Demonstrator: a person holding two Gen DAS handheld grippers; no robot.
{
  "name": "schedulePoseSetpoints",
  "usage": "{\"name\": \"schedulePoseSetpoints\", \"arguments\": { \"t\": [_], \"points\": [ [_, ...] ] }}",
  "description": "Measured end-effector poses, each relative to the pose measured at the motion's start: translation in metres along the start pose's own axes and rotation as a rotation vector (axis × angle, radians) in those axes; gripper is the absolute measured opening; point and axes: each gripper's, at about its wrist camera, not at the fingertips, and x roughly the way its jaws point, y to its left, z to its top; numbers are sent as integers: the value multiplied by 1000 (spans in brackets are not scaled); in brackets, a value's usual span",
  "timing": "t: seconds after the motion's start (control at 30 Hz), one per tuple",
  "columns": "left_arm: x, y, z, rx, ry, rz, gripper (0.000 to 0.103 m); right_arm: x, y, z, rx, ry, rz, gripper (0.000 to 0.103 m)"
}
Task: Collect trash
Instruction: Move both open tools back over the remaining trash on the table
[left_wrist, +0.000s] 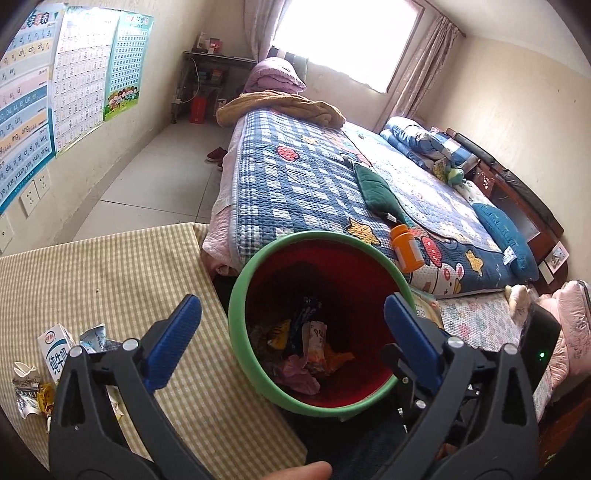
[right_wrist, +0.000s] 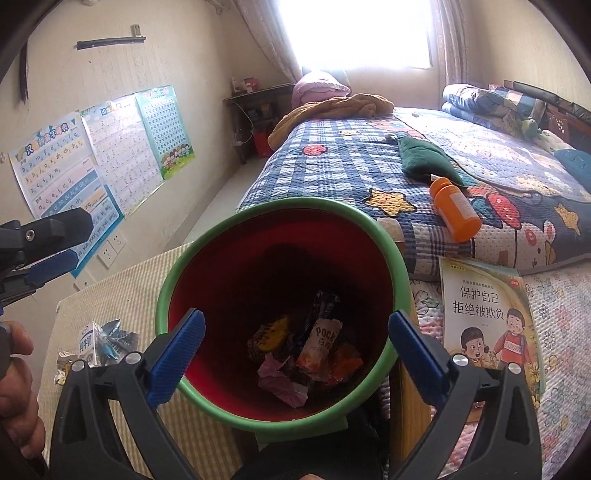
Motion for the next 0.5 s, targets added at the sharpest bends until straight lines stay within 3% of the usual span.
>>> {"name": "schedulePoseSetpoints", "arguments": {
  "t": [0.2, 0.5],
  "points": [
    [-39, 35, -12, -61, -35, 42, 97, -10, 31, 0, -62, -2, 24, 96],
    [-112, 106, -51, -165, -100, 163, 97, -19, 114, -15, -230, 23, 113, 96]
  ]
}}
